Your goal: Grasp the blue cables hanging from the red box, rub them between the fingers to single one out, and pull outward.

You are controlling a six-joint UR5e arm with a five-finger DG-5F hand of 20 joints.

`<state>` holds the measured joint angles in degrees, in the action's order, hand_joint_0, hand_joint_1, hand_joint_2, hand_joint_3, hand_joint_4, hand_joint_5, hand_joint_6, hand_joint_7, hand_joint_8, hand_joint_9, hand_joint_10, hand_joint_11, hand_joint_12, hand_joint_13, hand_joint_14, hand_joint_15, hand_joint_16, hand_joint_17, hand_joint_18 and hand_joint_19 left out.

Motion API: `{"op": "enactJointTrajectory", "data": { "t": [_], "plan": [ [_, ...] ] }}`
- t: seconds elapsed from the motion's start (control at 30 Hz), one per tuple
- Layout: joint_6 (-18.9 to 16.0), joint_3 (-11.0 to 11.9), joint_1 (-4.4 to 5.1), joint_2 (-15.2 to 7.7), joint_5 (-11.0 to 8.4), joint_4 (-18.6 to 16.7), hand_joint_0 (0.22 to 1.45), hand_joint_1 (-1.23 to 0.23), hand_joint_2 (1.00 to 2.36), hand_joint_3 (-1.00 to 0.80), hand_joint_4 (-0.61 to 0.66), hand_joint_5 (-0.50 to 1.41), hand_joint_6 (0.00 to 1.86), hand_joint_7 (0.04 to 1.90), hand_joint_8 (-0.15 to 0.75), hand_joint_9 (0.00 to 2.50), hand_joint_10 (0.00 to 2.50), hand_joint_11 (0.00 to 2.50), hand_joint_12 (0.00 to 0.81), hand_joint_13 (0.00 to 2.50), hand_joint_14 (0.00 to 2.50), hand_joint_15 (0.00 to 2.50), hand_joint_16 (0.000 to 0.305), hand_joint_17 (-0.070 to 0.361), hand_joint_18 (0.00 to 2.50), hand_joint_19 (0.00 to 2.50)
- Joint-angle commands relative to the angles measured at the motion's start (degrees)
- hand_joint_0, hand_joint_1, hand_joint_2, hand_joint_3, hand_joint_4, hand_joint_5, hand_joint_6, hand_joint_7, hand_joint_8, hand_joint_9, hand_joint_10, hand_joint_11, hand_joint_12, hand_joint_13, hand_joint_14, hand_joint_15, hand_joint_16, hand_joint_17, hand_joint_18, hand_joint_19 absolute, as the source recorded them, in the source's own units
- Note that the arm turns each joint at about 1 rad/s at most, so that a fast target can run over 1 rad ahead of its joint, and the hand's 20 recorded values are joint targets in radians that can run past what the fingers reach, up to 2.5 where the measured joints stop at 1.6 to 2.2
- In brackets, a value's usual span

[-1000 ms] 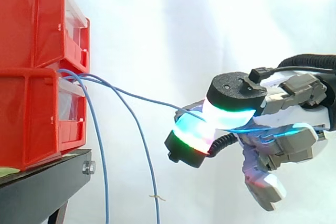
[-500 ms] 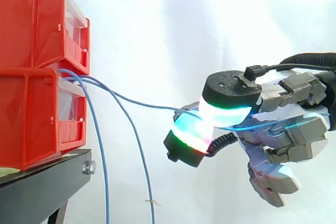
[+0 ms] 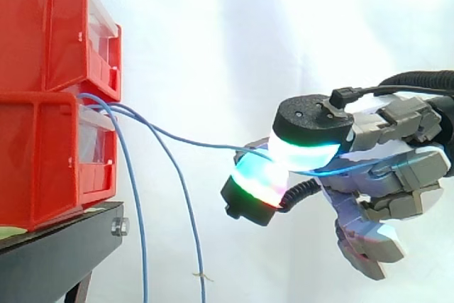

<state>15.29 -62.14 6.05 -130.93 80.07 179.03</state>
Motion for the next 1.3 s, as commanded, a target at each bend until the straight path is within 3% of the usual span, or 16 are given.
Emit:
{"op": "enactJointTrajectory", "data": {
  "t": [0.0,0.2,0.6,1.0,1.27],
  "plan": [
    [0.0,0.0,0.02,0.0,0.0,0.0,0.57,-0.56,1.01,-0.25,-0.12,0.04,0.72,1.28,0.294,2.02,0.03,0.7,0.436,1.56,0.02,0.48,0.068,0.152,1.38,0.49],
    [0.0,0.0,0.02,0.0,0.0,0.0,0.57,-0.56,1.01,-0.24,-0.12,0.04,0.72,1.3,0.293,2.02,0.03,0.7,0.438,1.56,0.02,0.48,0.067,0.15,1.38,0.49],
    [0.1,0.0,0.11,0.0,-0.09,0.0,0.58,-0.67,1.01,-0.06,-0.12,0.07,0.67,1.38,0.293,2.12,0.03,0.71,0.445,1.63,0.02,0.46,0.067,0.151,1.44,0.43],
    [0.1,0.0,0.28,0.0,-0.44,0.7,0.58,-0.73,1.01,-0.01,-0.1,0.08,0.63,1.49,0.309,1.9,0.03,0.73,0.48,1.5,0.02,0.45,0.064,0.144,1.38,0.45],
    [0.1,0.0,0.37,0.0,-0.53,1.0,0.58,-0.72,1.01,-0.03,-0.11,0.08,0.64,1.49,0.302,1.59,0.02,0.71,0.498,1.3,0.02,0.42,0.065,0.146,1.29,0.46]
  ]
}}
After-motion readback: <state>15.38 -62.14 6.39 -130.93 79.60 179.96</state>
